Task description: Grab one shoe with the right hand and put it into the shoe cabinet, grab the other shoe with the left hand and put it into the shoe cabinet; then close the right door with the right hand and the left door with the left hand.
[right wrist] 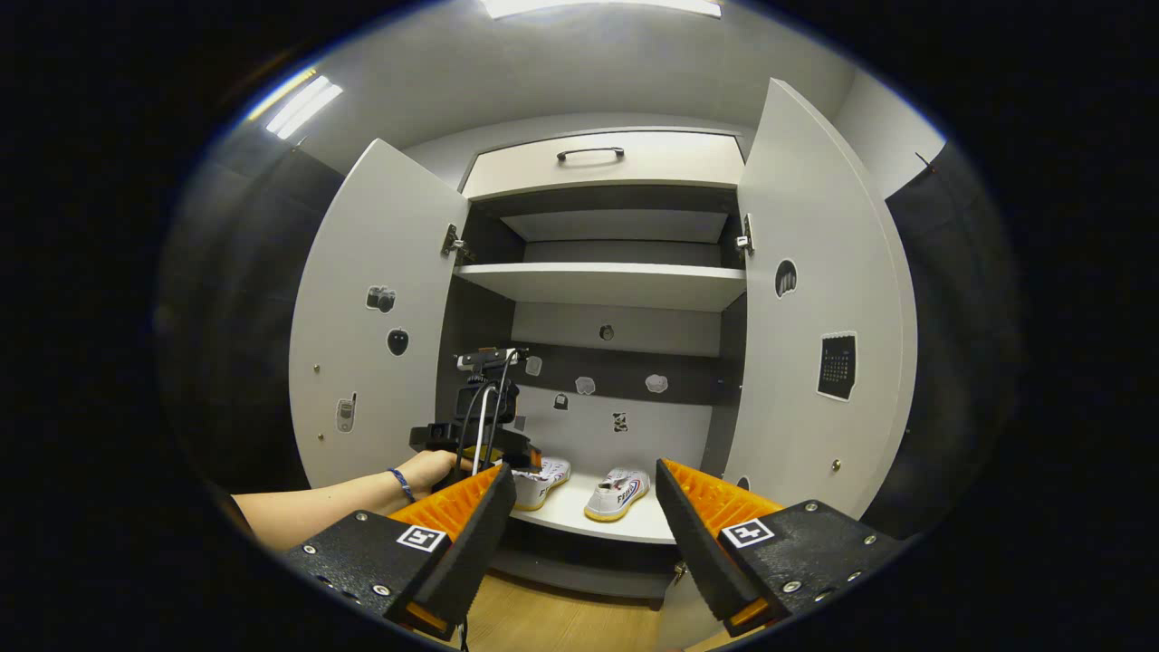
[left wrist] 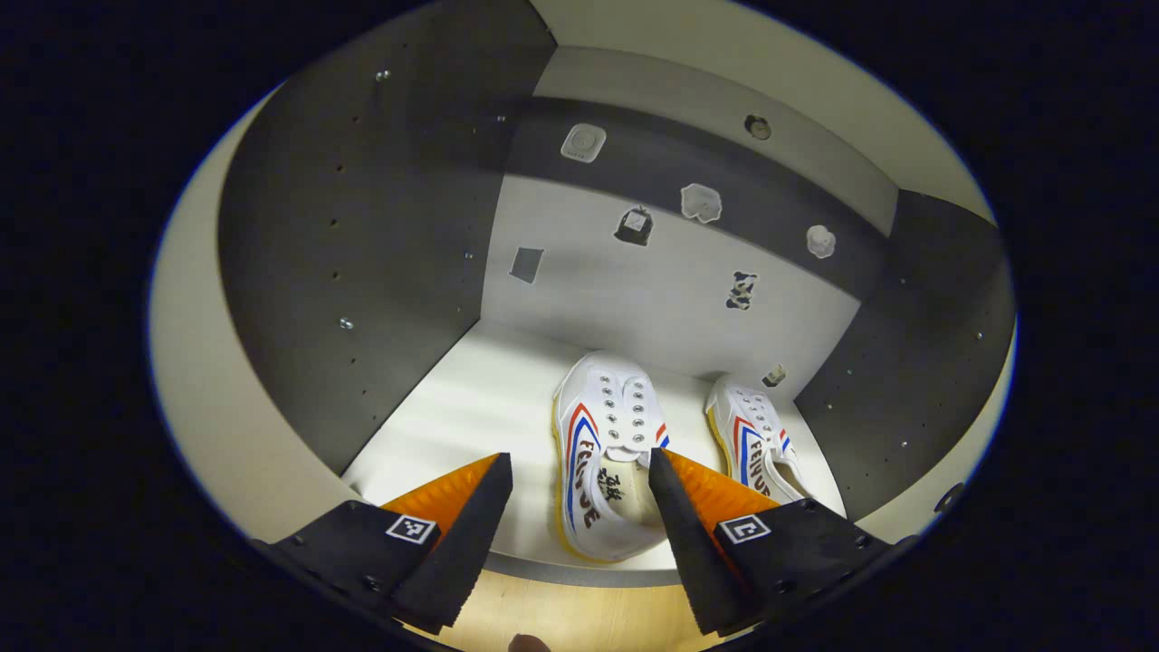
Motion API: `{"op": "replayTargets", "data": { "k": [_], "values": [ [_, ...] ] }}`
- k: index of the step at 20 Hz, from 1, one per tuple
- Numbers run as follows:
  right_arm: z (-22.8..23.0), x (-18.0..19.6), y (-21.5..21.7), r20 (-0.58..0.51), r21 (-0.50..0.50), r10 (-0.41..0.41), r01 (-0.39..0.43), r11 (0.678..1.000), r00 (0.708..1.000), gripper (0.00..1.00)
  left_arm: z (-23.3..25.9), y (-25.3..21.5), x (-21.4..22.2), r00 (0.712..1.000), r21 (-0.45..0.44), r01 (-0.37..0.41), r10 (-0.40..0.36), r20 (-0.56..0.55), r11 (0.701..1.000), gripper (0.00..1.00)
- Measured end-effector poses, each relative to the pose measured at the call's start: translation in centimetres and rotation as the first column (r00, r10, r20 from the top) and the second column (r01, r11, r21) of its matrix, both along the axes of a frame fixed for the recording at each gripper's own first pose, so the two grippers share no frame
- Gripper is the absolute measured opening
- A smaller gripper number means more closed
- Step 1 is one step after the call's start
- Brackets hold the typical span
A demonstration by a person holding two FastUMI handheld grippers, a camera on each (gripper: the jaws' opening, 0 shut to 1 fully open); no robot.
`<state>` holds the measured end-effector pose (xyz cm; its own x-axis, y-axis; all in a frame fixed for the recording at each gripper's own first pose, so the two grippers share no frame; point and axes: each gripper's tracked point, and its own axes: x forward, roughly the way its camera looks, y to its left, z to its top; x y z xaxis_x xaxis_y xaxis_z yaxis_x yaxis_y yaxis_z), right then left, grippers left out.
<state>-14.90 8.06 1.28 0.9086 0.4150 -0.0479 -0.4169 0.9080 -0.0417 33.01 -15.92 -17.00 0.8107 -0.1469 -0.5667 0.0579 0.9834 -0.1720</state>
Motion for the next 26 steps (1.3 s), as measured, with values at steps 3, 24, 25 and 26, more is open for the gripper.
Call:
{"op": "replayTargets", "data": {
  "k": [3, 24, 25, 26],
  "values": [
    [0.4, -1.2, 0.1, -0.006, 0.004, 0.005, -0.005, 1.0, 1.0, 0.95, 3.9, -0.4, -4.3, 0.992, 0.028, 0.048, -0.051, 0.114, 0.998, 0.97],
    [3.9, -4.7, -20.6, 0.05, -0.041, -0.434, 0.436, 0.899, 0.9, 0.95, 20.4, 8.5, -30.0, 0.879, 0.141, 0.127, -0.177, 0.443, 0.982, 0.96],
    [3.3, -3.9, -21.6, 0.033, -0.045, -0.445, 0.446, 0.894, 0.895, 0.95, 21.0, 9.1, -30.2, 0.877, 0.143, 0.112, -0.166, 0.451, 0.983, 0.96],
    [2.6, -3.1, -22.4, 0.016, -0.048, -0.447, 0.447, 0.893, 0.894, 0.95, 21.5, 9.6, -30.5, 0.873, 0.144, 0.106, -0.161, 0.461, 0.984, 0.96]
  ]
}}
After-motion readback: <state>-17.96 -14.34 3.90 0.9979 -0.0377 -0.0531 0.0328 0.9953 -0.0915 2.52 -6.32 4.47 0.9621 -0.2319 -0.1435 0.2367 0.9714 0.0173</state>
